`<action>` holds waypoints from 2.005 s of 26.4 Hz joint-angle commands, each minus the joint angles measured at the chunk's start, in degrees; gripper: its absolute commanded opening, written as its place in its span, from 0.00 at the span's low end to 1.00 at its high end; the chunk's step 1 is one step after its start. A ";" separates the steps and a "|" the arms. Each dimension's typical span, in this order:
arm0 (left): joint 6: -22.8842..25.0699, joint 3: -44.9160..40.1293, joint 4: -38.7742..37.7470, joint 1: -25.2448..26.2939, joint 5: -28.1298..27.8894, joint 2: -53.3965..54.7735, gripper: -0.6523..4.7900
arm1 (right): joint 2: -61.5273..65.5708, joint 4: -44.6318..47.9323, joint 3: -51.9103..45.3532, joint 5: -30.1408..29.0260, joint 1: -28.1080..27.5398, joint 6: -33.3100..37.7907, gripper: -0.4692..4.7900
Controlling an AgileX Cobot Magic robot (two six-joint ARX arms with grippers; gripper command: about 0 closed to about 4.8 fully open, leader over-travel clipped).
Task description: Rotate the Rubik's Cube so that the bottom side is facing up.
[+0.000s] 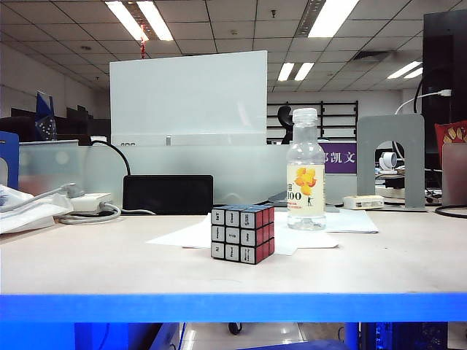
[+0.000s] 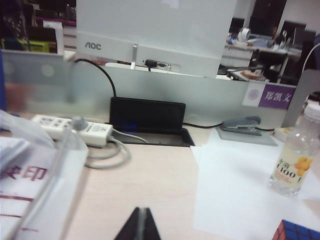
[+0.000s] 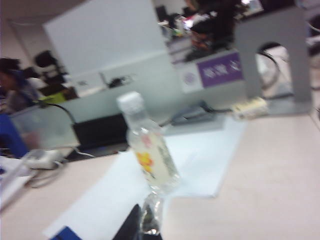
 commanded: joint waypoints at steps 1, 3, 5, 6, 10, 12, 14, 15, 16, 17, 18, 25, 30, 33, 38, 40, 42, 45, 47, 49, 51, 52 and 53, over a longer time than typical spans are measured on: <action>-2.82 -2.47 3.96 0.11 -1.44 0.00 0.11 | 0.04 1.05 -1.77 2.80 0.11 1.97 0.09; -2.60 -3.98 3.50 0.11 -1.42 0.00 0.11 | 0.04 1.07 -3.17 2.99 0.13 3.06 0.09; -2.64 -5.46 3.43 0.11 -1.44 -0.02 0.11 | 0.04 0.96 -4.59 2.78 0.13 3.02 0.09; -2.64 -6.36 3.41 0.11 -1.42 -0.02 0.11 | 0.04 1.01 -5.25 2.73 0.13 3.02 0.09; -2.89 -8.63 3.23 0.11 -2.58 -0.02 0.11 | 0.02 0.98 -7.89 2.91 0.13 2.47 0.09; -3.04 -9.31 2.05 0.11 -3.37 0.00 0.11 | 0.02 0.96 -9.20 3.98 0.11 1.66 0.09; -3.06 -9.42 0.63 0.11 -3.91 -0.02 0.11 | 0.02 0.90 -10.16 4.50 0.11 0.68 0.09; -3.06 -9.66 0.17 0.11 -4.00 -0.02 0.11 | 0.02 0.35 -10.34 4.52 0.11 0.02 0.09; -3.04 -9.75 -0.20 0.11 -3.50 -0.02 0.11 | 0.04 0.09 -10.34 4.48 0.11 -0.94 0.09; -3.06 -9.79 -0.70 0.11 -3.56 -0.02 0.11 | 0.07 0.02 -10.34 4.50 0.11 -1.20 0.09; -3.06 -9.79 -1.29 0.11 -3.56 -0.02 0.11 | 0.02 0.09 -10.34 4.52 0.09 -1.79 0.09; -3.04 -9.77 -2.64 0.02 -3.10 -0.04 0.11 | 0.00 0.15 -10.34 4.39 0.11 -2.12 0.09; -3.02 -9.77 -2.67 0.02 -2.71 -0.04 0.11 | 0.00 0.15 -10.34 4.07 0.11 -2.10 0.09; -3.02 -9.77 -2.67 0.02 -2.69 -0.04 0.11 | 0.00 0.15 -10.34 4.07 0.11 -2.12 0.09; -3.02 -9.77 -2.67 0.02 -2.69 -0.04 0.11 | 0.00 0.15 -10.34 4.07 0.11 -2.12 0.09; -3.02 -9.77 -2.67 0.02 -2.69 -0.04 0.11 | 0.00 0.15 -10.34 4.07 0.11 -2.12 0.09; -3.02 -9.77 -2.99 0.04 -2.69 -0.59 0.11 | 0.00 0.15 -10.34 4.07 0.11 -2.12 0.09; -3.02 -9.79 -4.15 0.11 -2.69 -3.78 0.11 | 0.00 0.20 -10.34 4.07 0.11 -2.12 0.09; -3.02 -9.77 -4.22 0.20 -2.71 -5.53 0.11 | -0.02 0.15 -10.34 4.07 0.11 -2.12 0.09; -3.02 -9.77 -4.22 0.39 -2.69 -7.39 0.11 | -0.02 0.17 -10.34 4.04 0.11 -2.12 0.09; -3.02 -9.75 -3.54 0.46 -2.71 -7.41 0.11 | -0.02 0.20 -10.34 4.07 0.11 -2.12 0.09; -3.02 -9.75 -3.54 0.46 -2.71 -7.41 0.11 | -0.07 0.11 -10.34 4.07 0.11 -2.12 0.09; -3.02 -9.75 -3.63 0.46 -2.69 -7.41 0.11 | -0.11 0.20 -10.34 4.09 0.11 -2.12 0.09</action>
